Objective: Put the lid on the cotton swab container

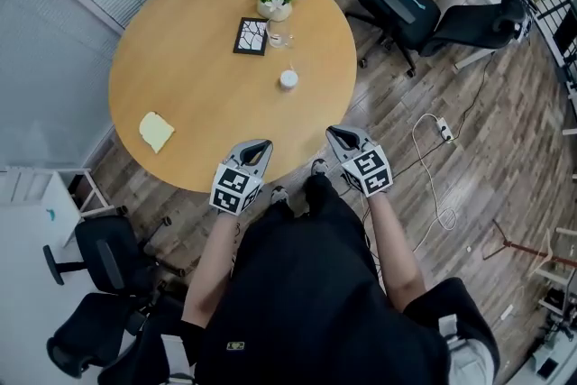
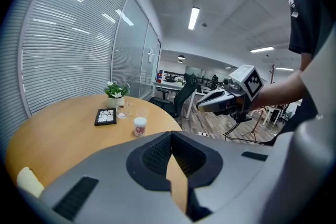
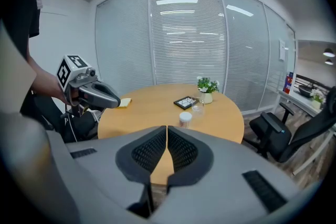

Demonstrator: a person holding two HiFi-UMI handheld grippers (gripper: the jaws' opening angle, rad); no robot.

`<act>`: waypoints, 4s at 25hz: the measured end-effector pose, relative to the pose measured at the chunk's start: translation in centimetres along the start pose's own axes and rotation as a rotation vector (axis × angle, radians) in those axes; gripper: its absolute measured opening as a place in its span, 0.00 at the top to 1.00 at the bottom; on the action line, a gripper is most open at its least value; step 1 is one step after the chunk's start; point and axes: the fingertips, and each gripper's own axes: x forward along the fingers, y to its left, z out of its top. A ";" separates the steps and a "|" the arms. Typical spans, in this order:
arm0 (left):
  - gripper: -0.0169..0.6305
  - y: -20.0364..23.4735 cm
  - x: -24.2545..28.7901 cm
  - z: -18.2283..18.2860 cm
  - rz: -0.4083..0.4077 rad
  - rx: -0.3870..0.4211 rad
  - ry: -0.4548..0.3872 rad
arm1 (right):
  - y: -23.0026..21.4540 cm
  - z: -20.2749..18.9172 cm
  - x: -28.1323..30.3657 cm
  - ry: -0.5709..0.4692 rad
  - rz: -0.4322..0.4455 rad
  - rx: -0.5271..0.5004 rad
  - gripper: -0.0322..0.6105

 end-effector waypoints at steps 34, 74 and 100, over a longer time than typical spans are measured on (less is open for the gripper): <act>0.96 3.8 12.0 2.0 0.280 -0.228 0.018 | -15.6 -2.1 6.7 0.125 0.246 -0.104 0.94; 0.69 12.5 21.1 -3.3 0.165 -0.031 0.118 | -16.6 -1.3 15.4 0.203 0.247 -0.114 0.94; 0.57 13.1 25.3 -2.4 0.088 -0.022 0.058 | -12.5 -0.7 17.8 0.203 0.468 -0.076 0.81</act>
